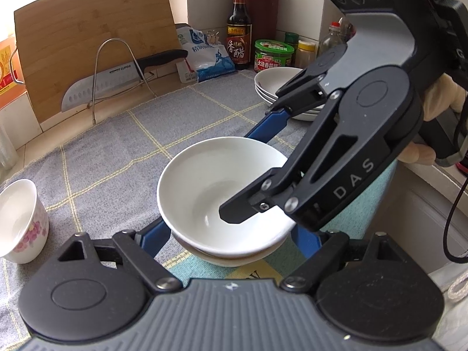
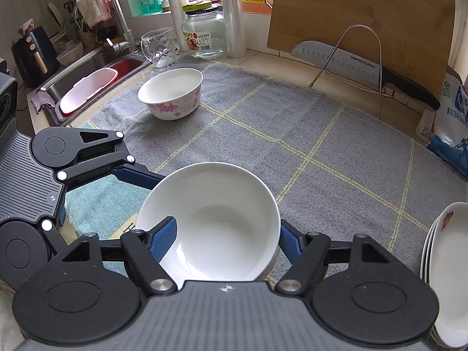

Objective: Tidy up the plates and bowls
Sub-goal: 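Open the right gripper and withdraw it from the bowl stack, then move the right gripper to another white bowl and close on its rim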

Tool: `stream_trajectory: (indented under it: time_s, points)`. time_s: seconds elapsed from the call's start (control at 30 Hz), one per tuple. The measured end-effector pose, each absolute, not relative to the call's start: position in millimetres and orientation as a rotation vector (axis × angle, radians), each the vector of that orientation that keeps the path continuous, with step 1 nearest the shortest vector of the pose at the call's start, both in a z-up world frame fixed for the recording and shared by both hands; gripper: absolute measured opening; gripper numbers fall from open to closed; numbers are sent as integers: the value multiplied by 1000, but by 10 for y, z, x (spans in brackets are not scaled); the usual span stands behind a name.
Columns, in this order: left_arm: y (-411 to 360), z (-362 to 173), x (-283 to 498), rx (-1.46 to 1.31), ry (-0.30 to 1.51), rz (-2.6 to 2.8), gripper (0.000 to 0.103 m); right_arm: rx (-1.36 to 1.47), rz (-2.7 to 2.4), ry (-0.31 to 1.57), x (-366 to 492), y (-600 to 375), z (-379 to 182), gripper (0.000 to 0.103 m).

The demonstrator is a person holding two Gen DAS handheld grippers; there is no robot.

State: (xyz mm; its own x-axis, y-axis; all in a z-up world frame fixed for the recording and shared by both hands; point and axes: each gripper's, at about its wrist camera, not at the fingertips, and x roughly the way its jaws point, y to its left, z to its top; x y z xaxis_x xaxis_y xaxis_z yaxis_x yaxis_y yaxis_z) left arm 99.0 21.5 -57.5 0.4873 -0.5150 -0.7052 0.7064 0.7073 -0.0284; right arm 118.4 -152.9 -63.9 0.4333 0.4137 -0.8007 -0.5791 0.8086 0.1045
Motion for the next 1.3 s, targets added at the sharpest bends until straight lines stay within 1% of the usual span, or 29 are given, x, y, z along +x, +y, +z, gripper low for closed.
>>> stream_trajectory:
  time_s: [0.1,0.17,0.23,0.27,0.77,1.07,1.3]
  points:
    - [207,-588,998,282,757,-749,89,-197,618,936,1181,-1534,-647,81]
    - [217,-590,1011,280,753,-745,93,-198,614,920,1163,-1540,-638,95]
    - [242,-578,1020,269,752,-743,94,-201,612,901,1140,-1545,-613,101]
    - [255,-574,1018,266,753,-743,94,-202,612,894,1131,-1548,-598,103]
    - [533,-434,899,263,743,-718,95,-251,636,851,1109,-1380,-458,103]
    - [952,-390,968,243,715,-591,95,-291,671,827,1235,-1111,-355,103]
    - [1396,-533,1190,202,706,-410,95,-308,699,803,1442,-793,-282,103]
